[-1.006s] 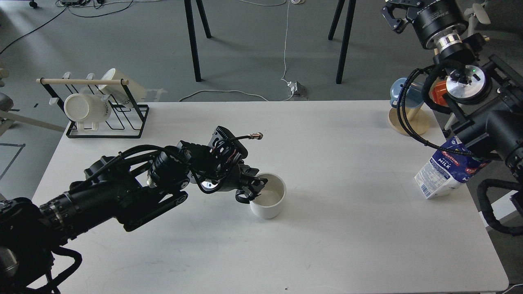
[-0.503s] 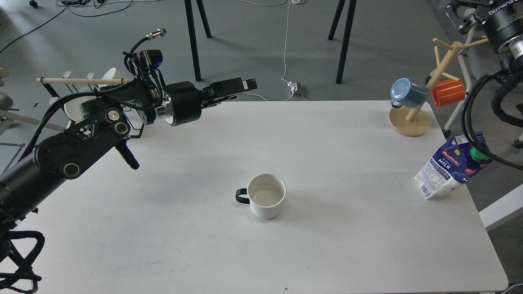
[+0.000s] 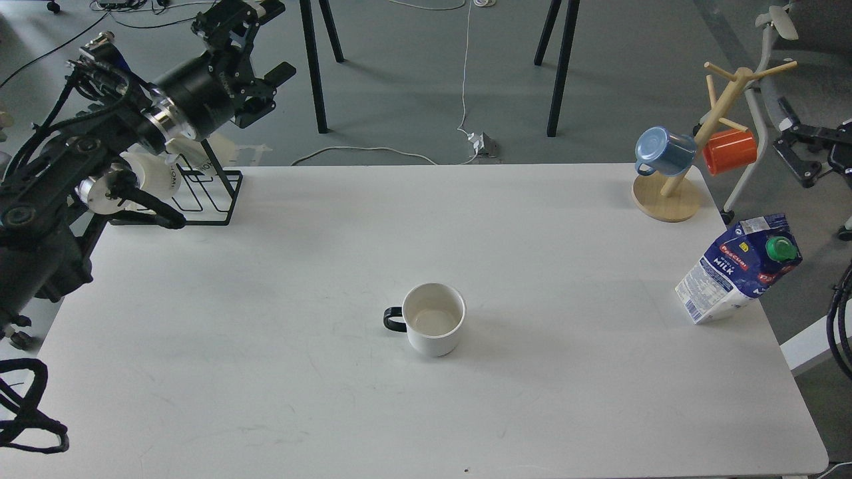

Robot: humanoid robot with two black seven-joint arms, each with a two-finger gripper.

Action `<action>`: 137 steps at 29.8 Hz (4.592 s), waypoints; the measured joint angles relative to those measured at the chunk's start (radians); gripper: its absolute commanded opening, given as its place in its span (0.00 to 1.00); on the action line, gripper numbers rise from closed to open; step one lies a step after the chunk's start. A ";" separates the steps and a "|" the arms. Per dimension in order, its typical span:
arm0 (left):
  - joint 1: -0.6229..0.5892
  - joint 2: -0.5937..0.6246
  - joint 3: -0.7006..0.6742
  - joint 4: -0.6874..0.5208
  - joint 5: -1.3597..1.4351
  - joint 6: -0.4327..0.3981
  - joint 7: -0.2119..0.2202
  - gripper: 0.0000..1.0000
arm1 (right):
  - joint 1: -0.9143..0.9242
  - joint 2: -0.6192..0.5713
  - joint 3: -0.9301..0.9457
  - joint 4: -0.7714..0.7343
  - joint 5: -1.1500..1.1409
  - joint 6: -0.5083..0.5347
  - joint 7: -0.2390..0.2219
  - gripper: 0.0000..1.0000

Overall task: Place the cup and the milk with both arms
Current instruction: 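Release the mug and withdraw the left gripper toward the rack, then reach the right gripper to the milk carton and grasp it, then carry the milk carton beside the white mug and set it down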

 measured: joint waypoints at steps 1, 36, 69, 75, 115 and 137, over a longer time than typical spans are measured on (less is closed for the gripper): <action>0.000 0.008 0.000 0.001 -0.015 0.000 0.000 0.99 | -0.042 -0.001 0.017 0.019 0.007 0.000 0.001 1.00; 0.023 0.064 0.015 0.046 -0.045 0.000 0.003 0.99 | -0.485 0.252 0.062 -0.026 0.018 0.000 0.084 1.00; 0.023 0.056 0.015 0.140 -0.048 0.000 -0.002 0.99 | -0.237 0.380 0.009 -0.242 -0.013 0.000 0.084 0.97; 0.023 0.056 0.016 0.140 -0.045 0.000 -0.001 0.99 | -0.209 0.416 -0.004 -0.264 -0.013 0.000 0.084 0.92; 0.023 0.063 0.017 0.152 -0.043 0.000 0.001 0.99 | -0.182 0.590 -0.135 0.057 -0.255 0.000 0.071 0.31; 0.023 0.057 0.020 0.154 -0.043 0.000 0.002 0.99 | -0.180 0.859 -0.251 -0.101 -0.386 0.000 0.049 0.38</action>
